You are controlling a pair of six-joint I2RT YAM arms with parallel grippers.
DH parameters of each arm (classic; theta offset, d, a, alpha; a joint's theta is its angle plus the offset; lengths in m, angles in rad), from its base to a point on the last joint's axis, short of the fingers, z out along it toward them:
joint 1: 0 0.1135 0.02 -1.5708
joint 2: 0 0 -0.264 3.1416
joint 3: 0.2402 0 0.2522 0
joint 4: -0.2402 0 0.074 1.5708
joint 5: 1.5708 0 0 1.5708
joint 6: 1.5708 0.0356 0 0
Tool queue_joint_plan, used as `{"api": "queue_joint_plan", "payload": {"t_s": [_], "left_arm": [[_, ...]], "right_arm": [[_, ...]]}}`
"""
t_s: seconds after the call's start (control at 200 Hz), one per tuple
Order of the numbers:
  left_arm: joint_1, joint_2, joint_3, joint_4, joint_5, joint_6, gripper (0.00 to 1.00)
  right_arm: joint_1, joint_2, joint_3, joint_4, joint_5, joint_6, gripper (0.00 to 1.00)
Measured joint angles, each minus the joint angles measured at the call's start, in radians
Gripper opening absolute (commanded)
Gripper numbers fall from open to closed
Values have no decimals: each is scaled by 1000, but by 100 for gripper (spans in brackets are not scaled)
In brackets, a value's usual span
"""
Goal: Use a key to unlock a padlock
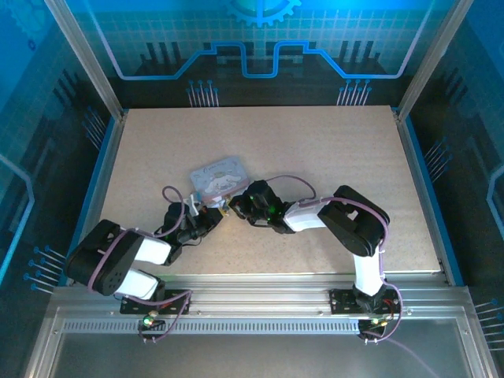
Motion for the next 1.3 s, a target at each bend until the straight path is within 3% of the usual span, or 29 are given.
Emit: {"api": "queue_joint_plan", "payload": {"t_s": [0.38, 0.545, 0.605, 0.67, 0.735, 0.99, 1.301], "left_arm": [[-78, -253, 22, -368, -117, 518, 0], [-114, -359, 60, -546, -183, 671, 0], [-122, -400, 63, -561, -175, 687, 22], [-102, -433, 64, -559, -148, 670, 37], [-61, -445, 64, -554, -115, 626, 42], [55, -410, 56, -524, 43, 402, 42], [92, -256, 39, -380, 166, 148, 38]], "right_arm": [[23, -19, 25, -91, -30, -30, 0], [25, -21, 25, -94, -47, -29, 0], [29, -20, 25, -94, -47, -29, 0], [33, -20, 25, -93, -50, -29, 0], [34, -20, 24, -90, -50, -26, 0], [35, -20, 1, -48, -50, -13, 0], [35, -18, -22, 6, -58, 38, 0]]}}
